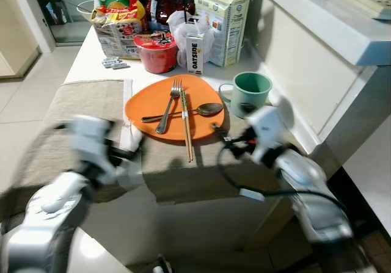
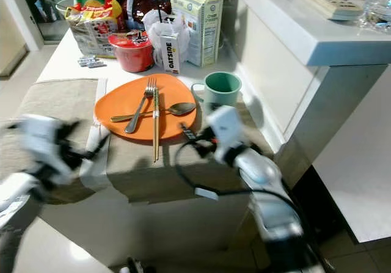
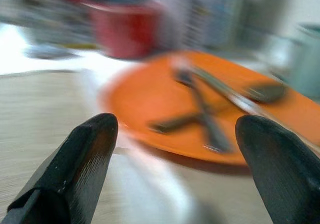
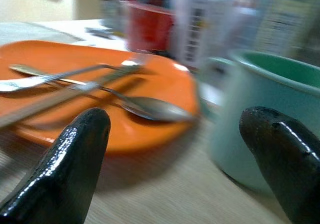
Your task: Setting the table
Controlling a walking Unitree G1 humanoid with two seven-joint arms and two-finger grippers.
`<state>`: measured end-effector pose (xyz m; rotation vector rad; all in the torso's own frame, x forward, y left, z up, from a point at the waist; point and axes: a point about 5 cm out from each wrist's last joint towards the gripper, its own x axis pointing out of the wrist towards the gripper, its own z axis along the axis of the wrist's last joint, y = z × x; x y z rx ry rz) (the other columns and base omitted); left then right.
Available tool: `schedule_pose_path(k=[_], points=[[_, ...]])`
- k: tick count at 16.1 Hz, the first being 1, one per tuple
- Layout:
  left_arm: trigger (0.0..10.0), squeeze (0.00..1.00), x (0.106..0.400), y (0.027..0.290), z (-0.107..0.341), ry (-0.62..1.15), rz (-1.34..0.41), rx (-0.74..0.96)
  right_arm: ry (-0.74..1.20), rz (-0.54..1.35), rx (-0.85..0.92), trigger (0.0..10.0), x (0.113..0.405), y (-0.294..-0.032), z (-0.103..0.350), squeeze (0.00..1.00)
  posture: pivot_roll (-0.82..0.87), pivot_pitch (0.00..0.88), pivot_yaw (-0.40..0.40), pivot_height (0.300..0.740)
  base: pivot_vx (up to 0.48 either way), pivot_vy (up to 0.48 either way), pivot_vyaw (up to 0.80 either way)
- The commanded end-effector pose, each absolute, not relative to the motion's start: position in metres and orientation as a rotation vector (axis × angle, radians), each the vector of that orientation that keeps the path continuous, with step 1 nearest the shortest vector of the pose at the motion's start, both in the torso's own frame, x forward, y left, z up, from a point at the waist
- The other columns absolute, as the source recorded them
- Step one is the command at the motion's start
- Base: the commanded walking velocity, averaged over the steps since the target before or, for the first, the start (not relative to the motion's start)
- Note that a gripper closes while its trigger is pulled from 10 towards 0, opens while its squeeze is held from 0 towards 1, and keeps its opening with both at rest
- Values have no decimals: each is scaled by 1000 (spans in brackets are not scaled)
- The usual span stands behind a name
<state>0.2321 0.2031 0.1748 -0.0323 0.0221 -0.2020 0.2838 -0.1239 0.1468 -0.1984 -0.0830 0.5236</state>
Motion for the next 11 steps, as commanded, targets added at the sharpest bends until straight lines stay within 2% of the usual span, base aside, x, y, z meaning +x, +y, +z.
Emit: schedule_pose_path(k=[1, 3, 4, 8, 9, 11], points=[[10000, 0, 227, 212, 179, 6, -123, -46, -105, 477, -206, 10000, 281, -129, 153, 0, -28, 1, 35, 740, 0, 0, 0], [10000, 0, 216, 218, 186, -33, 13, -93, -96, 425, -174, 10000, 266, -134, 150, 0, -35, 5, 39, 740, 0, 0, 0], [10000, 0, 215, 217, 190, -55, 25, -105, -91, 384, -159, 10000, 262, -138, 149, 0, -37, 3, 39, 740, 0, 0, 0], [10000, 0, 213, 216, 194, -63, 46, -106, -109, 339, -168, 10000, 251, -140, 151, 0, -40, 0, 39, 740, 0, 0, 0], [10000, 0, 208, 210, 182, -21, 33, -97, -87, 339, -183, 10000, 246, -140, 145, 0, -51, 0, 40, 740, 0, 0, 0], [10000, 0, 218, 206, 175, 28, -13, -55, -70, 341, -182, 10000, 246, -137, 141, 0, -51, 0, 42, 740, 0, 0, 0]])
